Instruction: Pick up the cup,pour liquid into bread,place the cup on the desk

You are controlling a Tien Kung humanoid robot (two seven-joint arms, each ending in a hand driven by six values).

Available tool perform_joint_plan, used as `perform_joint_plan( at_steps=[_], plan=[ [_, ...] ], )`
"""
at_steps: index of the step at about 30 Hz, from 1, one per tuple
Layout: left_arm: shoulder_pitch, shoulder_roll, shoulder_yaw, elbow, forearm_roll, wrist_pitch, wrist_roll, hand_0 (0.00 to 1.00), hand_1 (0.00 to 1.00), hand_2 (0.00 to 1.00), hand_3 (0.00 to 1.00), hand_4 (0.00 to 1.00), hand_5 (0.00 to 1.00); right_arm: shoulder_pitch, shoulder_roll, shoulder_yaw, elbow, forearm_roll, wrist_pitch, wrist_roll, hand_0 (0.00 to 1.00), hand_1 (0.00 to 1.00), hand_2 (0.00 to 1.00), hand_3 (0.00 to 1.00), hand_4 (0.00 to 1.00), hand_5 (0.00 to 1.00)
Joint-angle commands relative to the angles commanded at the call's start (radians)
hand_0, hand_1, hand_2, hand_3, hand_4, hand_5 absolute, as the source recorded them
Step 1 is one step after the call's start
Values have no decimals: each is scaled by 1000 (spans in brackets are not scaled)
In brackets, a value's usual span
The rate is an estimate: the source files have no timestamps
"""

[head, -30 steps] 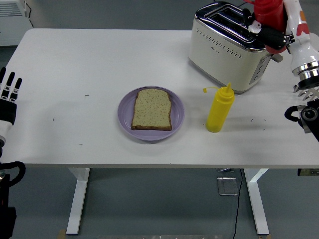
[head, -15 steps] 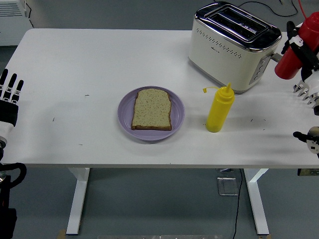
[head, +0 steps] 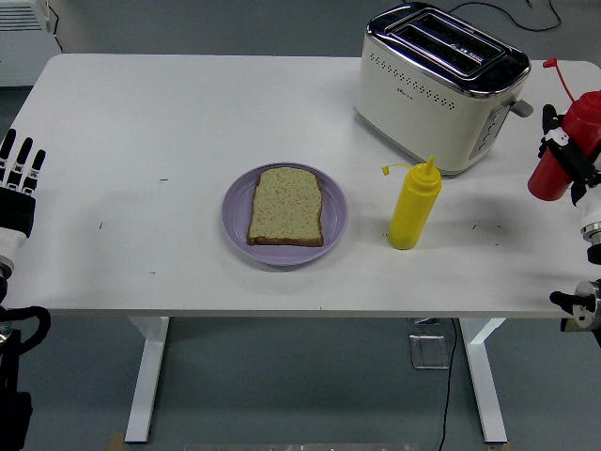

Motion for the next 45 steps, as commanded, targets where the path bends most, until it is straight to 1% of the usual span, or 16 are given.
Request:
perform_joint_plan(
  at_steps=[7, 9, 11, 13, 14, 15, 20, 21, 26, 27, 32, 33, 35, 44, 45],
  plan=[
    [-3, 0, -2, 0, 0, 0, 0, 788, 737, 735, 695, 546, 998, 7, 15, -70, -44, 82, -5, 46, 118, 92, 221, 305, 663, 311],
    [-3, -1, -2, 0, 0, 0, 0, 788, 737, 735, 696, 543, 998, 15, 21, -97, -62, 111, -16, 68, 134, 108, 233, 314, 664, 313],
    [-3, -1, -2, 1, 0, 0, 0, 788, 737, 735, 696, 543, 998, 23, 24, -129, -81, 144, -29, 93, 134, 108, 233, 314, 664, 313],
    [-3, -1, -3, 1, 0, 0, 0, 788, 737, 735, 696, 543, 998, 25, 25, -137, -86, 153, -32, 99, 134, 108, 233, 314, 664, 313],
    [-3, -1, -3, 1, 0, 0, 0, 788, 737, 735, 696, 543, 998, 29, 27, -156, -97, 172, -42, 115, 134, 108, 233, 314, 664, 313],
    [-4, -1, -3, 1, 0, 0, 0, 788, 738, 735, 695, 545, 998, 31, 28, -165, -102, 182, -47, 123, 172, 131, 251, 323, 662, 312],
    [-5, -1, -4, 0, 0, 0, 0, 788, 738, 735, 695, 545, 998, 41, 32, -211, -128, 212, -63, 154, 172, 131, 251, 323, 662, 312],
    [-5, -1, -5, 0, 0, 0, -1, 788, 738, 735, 695, 545, 998, 46, 33, -226, -137, 220, -66, 161, 200, 153, 266, 330, 662, 312],
    [-5, -1, -5, 1, 0, 0, -1, 788, 738, 735, 695, 545, 998, 65, 42, -265, -160, 232, -73, 171, 200, 153, 266, 330, 662, 312],
    [-5, -1, -5, 1, 0, 0, -1, 788, 738, 736, 695, 546, 998, 67, 44, -270, -162, 232, -74, 172, 234, 181, 286, 340, 660, 314],
    [-4, -1, -6, 0, 0, 0, -1, 788, 738, 736, 695, 546, 998, 85, 55, -311, -188, 238, -78, 176, 234, 181, 286, 340, 660, 314],
    [-4, -1, -6, 0, 0, 0, -1, 788, 738, 736, 695, 546, 998, 87, 56, -318, -194, 241, -80, 177, 256, 203, 308, 349, 659, 314],
    [-3, -2, -7, 0, 1, 0, -1, 788, 738, 736, 695, 546, 998, 91, 59, -331, -204, 243, -82, 178, 256, 203, 308, 349, 659, 314],
    [-5, -1, -8, 0, 1, -1, -1, 788, 738, 736, 695, 546, 998, 96, 62, -345, -227, 251, -88, 186, 272, 214, 316, 353, 659, 312],
    [-5, -1, -8, 0, 1, -1, -1, 788, 738, 736, 695, 545, 998, 97, 62, -345, -229, 252, -88, 186, 283, 233, 332, 365, 659, 311]
  ],
)
